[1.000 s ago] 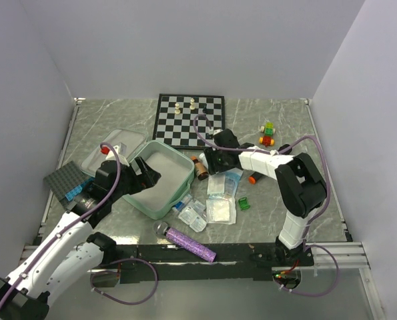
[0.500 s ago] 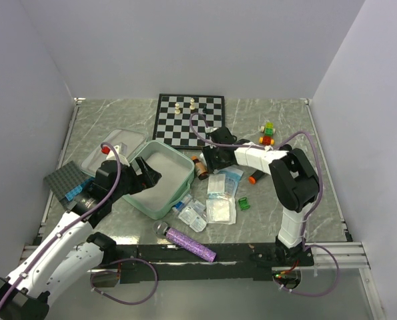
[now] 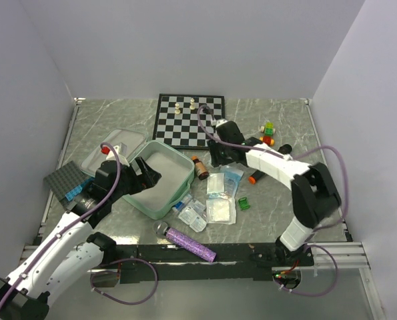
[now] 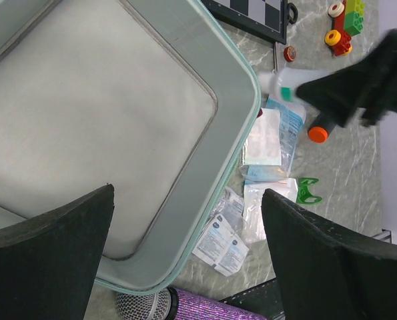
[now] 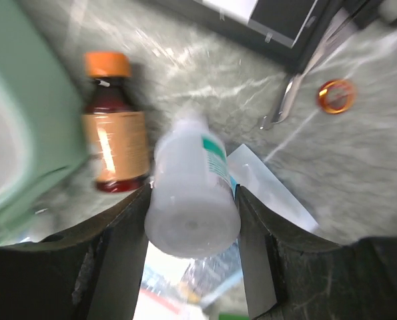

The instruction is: Organize the medicine kit

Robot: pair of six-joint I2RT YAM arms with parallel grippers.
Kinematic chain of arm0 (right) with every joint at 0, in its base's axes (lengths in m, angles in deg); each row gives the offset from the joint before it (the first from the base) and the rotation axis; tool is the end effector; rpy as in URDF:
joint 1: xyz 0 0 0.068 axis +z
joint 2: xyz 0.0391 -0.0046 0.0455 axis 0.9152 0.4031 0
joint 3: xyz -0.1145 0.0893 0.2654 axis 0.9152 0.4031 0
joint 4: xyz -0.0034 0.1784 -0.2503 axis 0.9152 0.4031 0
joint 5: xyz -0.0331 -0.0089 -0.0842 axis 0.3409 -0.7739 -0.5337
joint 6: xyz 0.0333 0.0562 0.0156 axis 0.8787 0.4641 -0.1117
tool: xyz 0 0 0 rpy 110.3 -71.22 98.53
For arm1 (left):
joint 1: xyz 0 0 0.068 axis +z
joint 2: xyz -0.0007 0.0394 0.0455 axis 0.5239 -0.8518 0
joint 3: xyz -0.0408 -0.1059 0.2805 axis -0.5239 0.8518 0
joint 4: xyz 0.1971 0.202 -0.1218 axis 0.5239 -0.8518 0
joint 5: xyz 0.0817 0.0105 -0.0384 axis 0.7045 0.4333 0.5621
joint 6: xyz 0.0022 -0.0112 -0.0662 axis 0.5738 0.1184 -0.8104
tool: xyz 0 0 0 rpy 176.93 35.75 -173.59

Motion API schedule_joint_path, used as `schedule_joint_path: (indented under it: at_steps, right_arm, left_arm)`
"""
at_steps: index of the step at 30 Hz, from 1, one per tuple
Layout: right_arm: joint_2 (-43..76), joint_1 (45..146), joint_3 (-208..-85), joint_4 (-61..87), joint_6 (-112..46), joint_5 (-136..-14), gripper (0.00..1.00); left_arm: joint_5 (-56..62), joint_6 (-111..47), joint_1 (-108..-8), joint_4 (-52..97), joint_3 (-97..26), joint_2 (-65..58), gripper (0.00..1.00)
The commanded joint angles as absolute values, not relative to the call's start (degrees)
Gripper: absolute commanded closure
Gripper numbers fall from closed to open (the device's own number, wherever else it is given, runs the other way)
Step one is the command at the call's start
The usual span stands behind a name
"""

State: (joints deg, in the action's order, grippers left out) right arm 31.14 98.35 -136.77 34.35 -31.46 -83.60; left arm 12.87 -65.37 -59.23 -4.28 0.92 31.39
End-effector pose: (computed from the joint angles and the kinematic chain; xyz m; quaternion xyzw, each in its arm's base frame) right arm 0.3508 0.2190 0.2166 -0.1906 0.9230 0.1065 0.3167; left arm 0.1826 -0.0942 0.2768 -0.1343 0.8538 -0.2887 0.4119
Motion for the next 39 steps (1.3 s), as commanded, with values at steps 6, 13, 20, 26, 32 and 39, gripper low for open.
schedule_joint_path:
  at_steps: [6,13,20,26,32,39]
  right_arm:
    - [18.69,105.42,-142.32,35.93,-34.02,-85.13,0.55]
    - [20.00,111.05,-151.73,36.73,-34.11,-83.30,0.57]
    - [30.80,115.09,-159.20,34.52,-32.36,-78.98,0.57]
    - [42.49,116.50,-166.58,32.42,-31.39,-79.77,0.58]
    - [47.95,116.59,-165.45,22.93,-29.28,-84.69,0.59]
    - [52.62,116.59,-165.20,24.77,-28.23,-85.66,0.59]
  left_arm:
    - [13.46,-65.64,-59.28,-3.12,-1.43,32.61,0.04]
    - [15.30,-66.78,-59.37,-5.32,-1.96,34.98,0.04]
    - [19.87,-68.71,-59.37,-9.80,-2.75,37.88,0.04]
    - [20.40,-69.77,-59.28,-11.30,-3.10,38.50,0.04]
    - [21.36,-70.38,-59.28,-12.26,-3.10,39.21,0.04]
    - [21.63,-70.39,-59.28,-12.18,-3.10,38.42,0.04]
